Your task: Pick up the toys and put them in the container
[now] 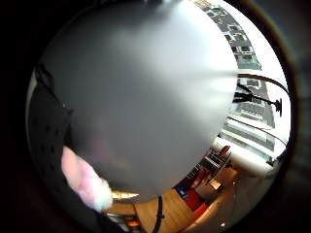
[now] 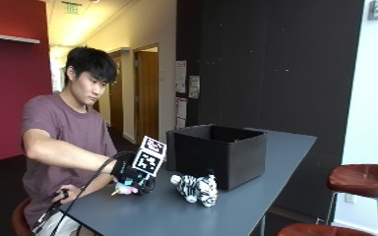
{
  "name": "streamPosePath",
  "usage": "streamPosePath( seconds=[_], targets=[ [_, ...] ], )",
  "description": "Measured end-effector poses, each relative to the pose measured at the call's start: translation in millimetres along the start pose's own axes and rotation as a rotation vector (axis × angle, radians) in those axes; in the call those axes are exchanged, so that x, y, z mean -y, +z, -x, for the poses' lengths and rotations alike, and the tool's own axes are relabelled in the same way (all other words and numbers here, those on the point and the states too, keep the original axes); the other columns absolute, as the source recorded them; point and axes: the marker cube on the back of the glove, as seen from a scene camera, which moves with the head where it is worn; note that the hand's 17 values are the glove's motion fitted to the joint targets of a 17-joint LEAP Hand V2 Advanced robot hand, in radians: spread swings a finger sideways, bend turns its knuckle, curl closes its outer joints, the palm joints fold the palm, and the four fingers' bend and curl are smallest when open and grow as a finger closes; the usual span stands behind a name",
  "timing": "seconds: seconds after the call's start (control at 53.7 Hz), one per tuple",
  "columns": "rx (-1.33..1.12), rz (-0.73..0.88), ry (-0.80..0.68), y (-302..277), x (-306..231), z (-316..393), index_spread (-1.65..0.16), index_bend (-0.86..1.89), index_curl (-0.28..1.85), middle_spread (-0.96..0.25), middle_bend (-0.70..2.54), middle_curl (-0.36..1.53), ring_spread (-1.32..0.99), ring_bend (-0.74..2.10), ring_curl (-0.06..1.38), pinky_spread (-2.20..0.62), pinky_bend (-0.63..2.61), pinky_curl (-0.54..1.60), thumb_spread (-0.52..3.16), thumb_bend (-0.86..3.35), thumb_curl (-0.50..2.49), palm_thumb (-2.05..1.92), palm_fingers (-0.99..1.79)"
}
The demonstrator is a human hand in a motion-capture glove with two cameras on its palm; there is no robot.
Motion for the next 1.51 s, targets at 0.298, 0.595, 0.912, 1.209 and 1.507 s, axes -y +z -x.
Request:
streamPosePath(
  seconds=[0.298, 0.595, 0.912, 1.209, 1.507],
  targets=[
    [0.183, 0.074, -0.015, -119.7, -8.9, 33.2, -0.29, 0.88, 0.3, -0.23, 1.18, 0.77, -0.35, 1.32, 0.62, -0.39, 0.95, 0.42, 0.77, 0.16, 0.62, 0.56, 1.18],
    [0.086, -0.236, -0.043, -293.0, -2.0, 73.0, -0.29, 1.02, 0.43, -0.21, 1.25, 0.83, -0.34, 1.39, 0.64, -0.39, 1.01, 0.47, 0.6, 0.11, 0.75, 0.58, 1.1],
    [-0.052, -0.365, -0.188, -366.9, 76.7, 161.8, -0.29, 1.0, 0.55, -0.2, 1.27, 0.86, -0.33, 1.42, 0.65, -0.4, 1.02, 0.49, 0.52, 0.07, 0.87, 0.59, 1.07],
    [-0.103, -0.422, -0.217, -351.2, 163.3, 260.7, -0.29, 0.92, 0.67, -0.2, 1.26, 0.88, -0.33, 1.43, 0.65, -0.39, 1.04, 0.5, 0.51, 0.03, 0.95, 0.59, 1.03],
    [-0.215, -0.124, 0.014, -325.9, 199.4, 316.3, -0.19, 0.06, 0.56, -0.13, 0.56, 0.67, -0.2, 1.07, 0.57, -0.2, 1.37, 0.58, 0.97, -0.13, 0.7, 0.04, -0.57]
  ],
)
